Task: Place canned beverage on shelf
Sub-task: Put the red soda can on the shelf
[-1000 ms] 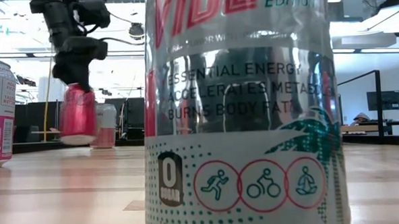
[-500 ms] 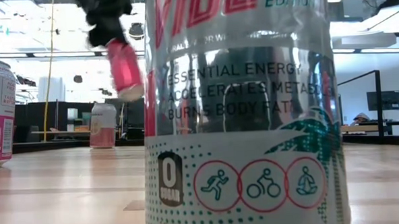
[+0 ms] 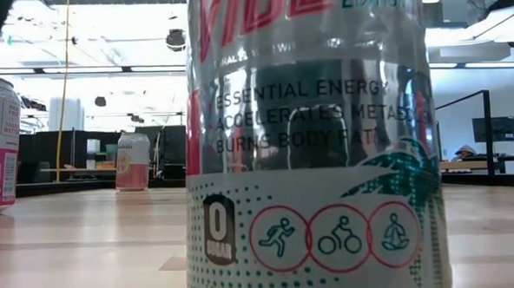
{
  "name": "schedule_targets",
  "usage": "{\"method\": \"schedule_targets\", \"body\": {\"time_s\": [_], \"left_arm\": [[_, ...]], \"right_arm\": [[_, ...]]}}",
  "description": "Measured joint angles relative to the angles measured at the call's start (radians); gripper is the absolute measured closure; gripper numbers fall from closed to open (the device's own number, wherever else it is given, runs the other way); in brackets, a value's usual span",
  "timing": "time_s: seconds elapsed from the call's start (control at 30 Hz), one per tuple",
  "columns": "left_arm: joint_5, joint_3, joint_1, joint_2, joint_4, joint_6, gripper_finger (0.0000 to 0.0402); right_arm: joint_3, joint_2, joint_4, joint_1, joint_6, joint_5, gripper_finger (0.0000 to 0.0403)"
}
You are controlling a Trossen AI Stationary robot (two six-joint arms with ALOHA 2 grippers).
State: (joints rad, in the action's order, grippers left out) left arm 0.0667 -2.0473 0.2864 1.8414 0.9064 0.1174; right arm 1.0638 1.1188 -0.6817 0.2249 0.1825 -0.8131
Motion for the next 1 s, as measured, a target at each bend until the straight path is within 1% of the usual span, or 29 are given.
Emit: {"method": "schedule_targets", "body": {"time_s": [0.17, 0.2, 0.3, 0.43, 0.6, 1.0], "left_arm": [[-0.038, -0.287, 0.010, 0.223, 0.062, 0.056, 0.0141], [-0.036, -0.312, 0.018, 0.263, 0.066, 0.061, 0.0141], [-0.010, -0.256, 0.040, 0.315, -0.018, 0.081, 0.0141], [0.004, -0.284, 0.078, 0.398, -0.014, 0.083, 0.0141], [0.018, -0.294, 0.106, 0.466, -0.016, 0.099, 0.0141], [-0.002, -0.309, 0.111, 0.485, -0.031, 0.131, 0.0141]], "right_arm": [[0.000, -0.086, -0.027, -0.008, 0.001, -0.001, 0.0375], [0.000, -0.097, -0.024, -0.010, 0.001, -0.001, 0.0377], [0.000, -0.126, -0.035, -0.013, 0.005, -0.001, 0.0381], [-0.001, -0.144, -0.065, -0.029, 0.019, 0.002, 0.0379], [-0.001, -0.144, -0.084, -0.062, 0.027, 0.002, 0.0378], [-0.001, -0.123, -0.117, -0.084, 0.029, 0.006, 0.0378]]}}
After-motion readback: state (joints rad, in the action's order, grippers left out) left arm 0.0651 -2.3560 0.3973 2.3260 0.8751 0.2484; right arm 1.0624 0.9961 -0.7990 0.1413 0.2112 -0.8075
